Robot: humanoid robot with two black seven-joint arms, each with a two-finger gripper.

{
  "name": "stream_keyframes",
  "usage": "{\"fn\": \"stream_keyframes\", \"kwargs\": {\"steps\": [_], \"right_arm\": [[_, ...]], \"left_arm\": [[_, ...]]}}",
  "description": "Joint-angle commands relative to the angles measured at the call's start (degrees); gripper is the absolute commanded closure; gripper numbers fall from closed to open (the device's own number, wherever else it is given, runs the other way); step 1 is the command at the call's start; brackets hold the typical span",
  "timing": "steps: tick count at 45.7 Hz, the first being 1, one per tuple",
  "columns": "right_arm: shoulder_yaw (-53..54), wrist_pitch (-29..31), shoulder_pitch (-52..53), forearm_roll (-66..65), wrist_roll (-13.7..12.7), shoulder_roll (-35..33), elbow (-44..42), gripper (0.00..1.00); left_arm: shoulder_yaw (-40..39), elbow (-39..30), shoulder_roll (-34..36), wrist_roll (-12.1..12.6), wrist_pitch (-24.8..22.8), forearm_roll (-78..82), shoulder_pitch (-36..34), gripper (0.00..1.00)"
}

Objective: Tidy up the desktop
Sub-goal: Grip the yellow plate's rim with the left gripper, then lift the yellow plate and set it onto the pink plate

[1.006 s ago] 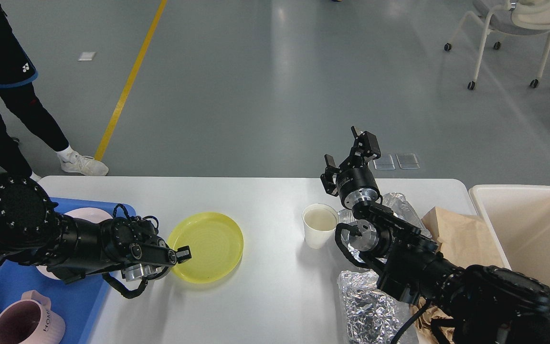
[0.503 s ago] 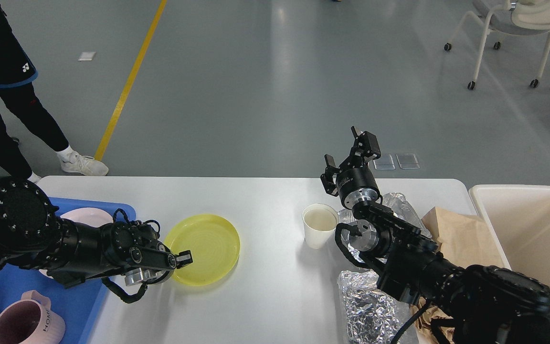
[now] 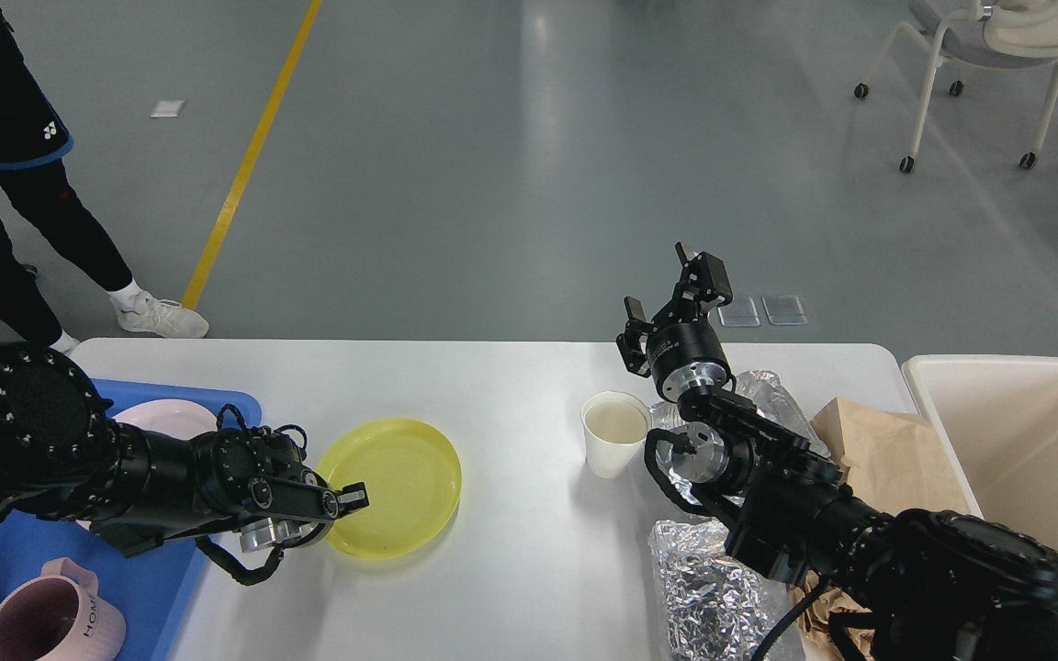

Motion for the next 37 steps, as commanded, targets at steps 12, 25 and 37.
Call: {"fn": "stream_keyframes", "kwargs": {"steps": [12,25,37], "right_arm": [[0.0,0.0,0.0,0.0,0.0,0.0,0.0,0.00],[0.0,0.0,0.0,0.0,0.0,0.0,0.0,0.00],[0.0,0.0,-0.1,0.0,0.0,0.0,0.0,0.00]], "left_arm": [[0.0,0.0,0.2,0.3,0.1,0.0,-0.8,1.00],[-0.9,-5.9,1.9,1.7,-0.8,0.1,-8.8,1.00],[-1.4,-9.1,3.7,2.5,-7.4,0.0,-19.7,1.00]]}}
